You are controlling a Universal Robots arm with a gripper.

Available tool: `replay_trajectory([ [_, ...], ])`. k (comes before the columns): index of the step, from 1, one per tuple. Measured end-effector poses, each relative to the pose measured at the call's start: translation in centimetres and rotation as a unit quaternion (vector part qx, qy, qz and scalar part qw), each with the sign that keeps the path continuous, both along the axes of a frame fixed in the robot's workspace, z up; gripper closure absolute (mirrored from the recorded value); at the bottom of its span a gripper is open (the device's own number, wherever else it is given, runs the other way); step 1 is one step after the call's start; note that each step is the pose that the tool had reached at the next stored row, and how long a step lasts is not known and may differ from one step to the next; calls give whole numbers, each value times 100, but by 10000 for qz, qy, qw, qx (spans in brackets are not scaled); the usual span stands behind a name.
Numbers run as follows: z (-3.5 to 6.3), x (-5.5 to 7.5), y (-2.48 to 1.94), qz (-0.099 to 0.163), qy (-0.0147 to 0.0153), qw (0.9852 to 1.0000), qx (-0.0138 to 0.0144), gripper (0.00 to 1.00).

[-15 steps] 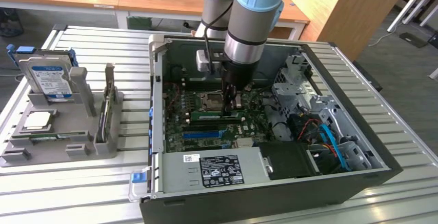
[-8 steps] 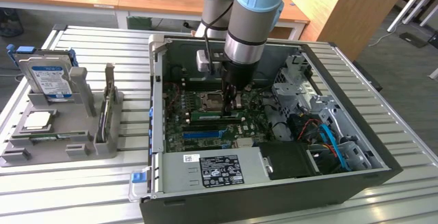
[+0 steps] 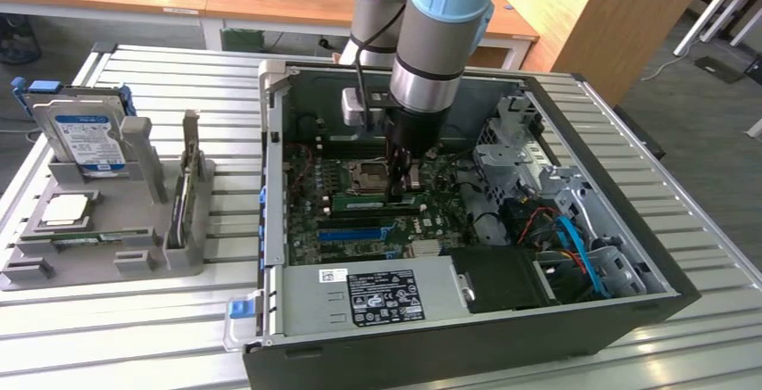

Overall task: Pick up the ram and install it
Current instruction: 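Insert the ram into the slot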

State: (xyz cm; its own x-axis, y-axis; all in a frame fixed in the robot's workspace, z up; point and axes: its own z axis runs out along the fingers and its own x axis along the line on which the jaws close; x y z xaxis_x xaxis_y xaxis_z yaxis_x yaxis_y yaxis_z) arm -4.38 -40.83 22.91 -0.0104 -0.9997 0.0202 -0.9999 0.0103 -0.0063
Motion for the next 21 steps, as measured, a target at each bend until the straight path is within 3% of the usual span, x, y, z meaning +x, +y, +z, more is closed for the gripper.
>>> replay_trajectory([
  [21, 27, 0, 0, 0, -1, 10000, 1, 88],
])
